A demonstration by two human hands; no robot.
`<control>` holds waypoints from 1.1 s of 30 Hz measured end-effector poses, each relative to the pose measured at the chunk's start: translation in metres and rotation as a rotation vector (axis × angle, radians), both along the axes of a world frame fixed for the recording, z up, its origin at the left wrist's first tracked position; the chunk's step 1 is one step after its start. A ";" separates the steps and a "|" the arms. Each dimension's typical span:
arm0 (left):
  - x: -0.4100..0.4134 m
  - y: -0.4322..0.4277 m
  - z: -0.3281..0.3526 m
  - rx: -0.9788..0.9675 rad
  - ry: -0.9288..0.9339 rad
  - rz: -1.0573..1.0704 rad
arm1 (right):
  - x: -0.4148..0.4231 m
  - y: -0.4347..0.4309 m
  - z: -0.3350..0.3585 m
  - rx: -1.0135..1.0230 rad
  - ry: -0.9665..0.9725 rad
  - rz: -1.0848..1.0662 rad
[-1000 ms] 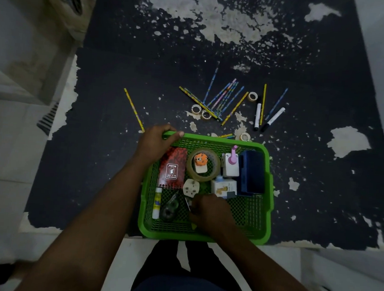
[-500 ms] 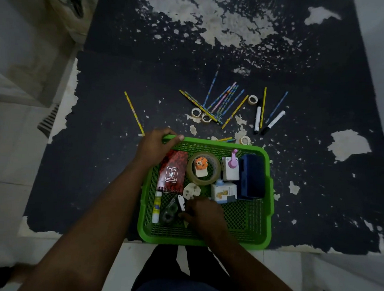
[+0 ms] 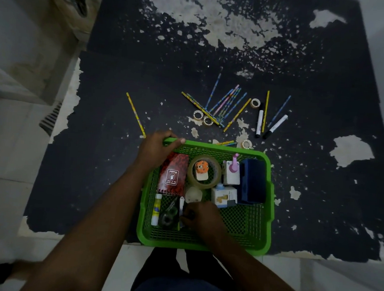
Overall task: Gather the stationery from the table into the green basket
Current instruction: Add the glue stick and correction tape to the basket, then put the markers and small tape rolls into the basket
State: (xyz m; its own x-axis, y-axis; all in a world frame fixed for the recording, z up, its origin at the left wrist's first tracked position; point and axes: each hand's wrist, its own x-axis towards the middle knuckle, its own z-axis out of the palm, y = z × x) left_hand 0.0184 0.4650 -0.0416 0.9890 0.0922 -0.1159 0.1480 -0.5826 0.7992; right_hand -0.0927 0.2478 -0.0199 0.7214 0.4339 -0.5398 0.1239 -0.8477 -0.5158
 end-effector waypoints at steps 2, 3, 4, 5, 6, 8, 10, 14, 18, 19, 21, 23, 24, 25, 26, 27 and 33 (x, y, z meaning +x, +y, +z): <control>0.000 0.000 -0.001 0.002 0.005 0.000 | 0.002 0.002 0.001 -0.024 0.005 0.019; 0.000 0.000 -0.001 0.008 0.004 0.001 | 0.004 0.003 0.002 -0.040 0.000 0.040; 0.000 0.000 -0.002 0.017 0.005 0.002 | 0.007 0.005 0.004 -0.056 -0.014 0.058; 0.000 0.000 -0.002 0.029 0.008 0.007 | 0.011 0.007 0.007 -0.068 -0.028 0.069; 0.000 -0.001 -0.002 0.040 0.012 0.013 | 0.016 0.008 0.010 -0.061 -0.035 0.072; 0.001 -0.001 -0.002 0.065 0.013 0.028 | 0.033 0.009 0.023 0.022 -0.027 0.044; 0.002 -0.002 -0.002 0.080 0.014 0.033 | 0.060 0.014 0.039 0.101 -0.073 0.000; 0.003 -0.002 -0.004 0.071 0.016 0.018 | 0.135 0.022 0.051 0.186 -0.352 -0.172; 0.003 -0.002 -0.005 0.093 -0.012 0.024 | 0.206 0.016 0.027 0.097 -0.354 -0.284; 0.003 -0.002 -0.005 0.094 -0.019 0.023 | 0.217 0.012 0.020 0.040 -0.323 -0.261; 0.004 -0.001 -0.007 0.082 -0.040 0.023 | 0.232 0.006 0.007 -0.077 -0.272 -0.183; 0.004 0.000 -0.008 0.064 -0.047 0.017 | 0.240 0.004 0.001 -0.151 -0.263 -0.116; 0.004 0.000 -0.009 0.059 -0.045 0.018 | 0.244 0.004 -0.001 -0.176 -0.270 -0.083; 0.003 0.000 -0.009 0.053 -0.044 0.017 | 0.246 0.005 -0.001 -0.204 -0.273 -0.064; 0.003 0.000 -0.009 0.047 -0.043 0.012 | 0.248 0.006 -0.002 -0.227 -0.275 -0.047; 0.003 0.000 -0.010 0.042 -0.041 0.007 | 0.250 0.006 -0.001 -0.244 -0.275 -0.028; 0.003 -0.001 -0.007 0.051 -0.011 0.021 | 0.247 -0.004 -0.010 -0.180 -0.323 0.024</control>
State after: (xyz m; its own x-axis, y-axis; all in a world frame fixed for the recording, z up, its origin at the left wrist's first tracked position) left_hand 0.0210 0.4640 -0.0483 0.9880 0.1185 -0.0992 0.1516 -0.6193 0.7704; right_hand 0.1540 0.2440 -0.0295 0.8580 0.3712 -0.3551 0.2767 -0.9163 -0.2894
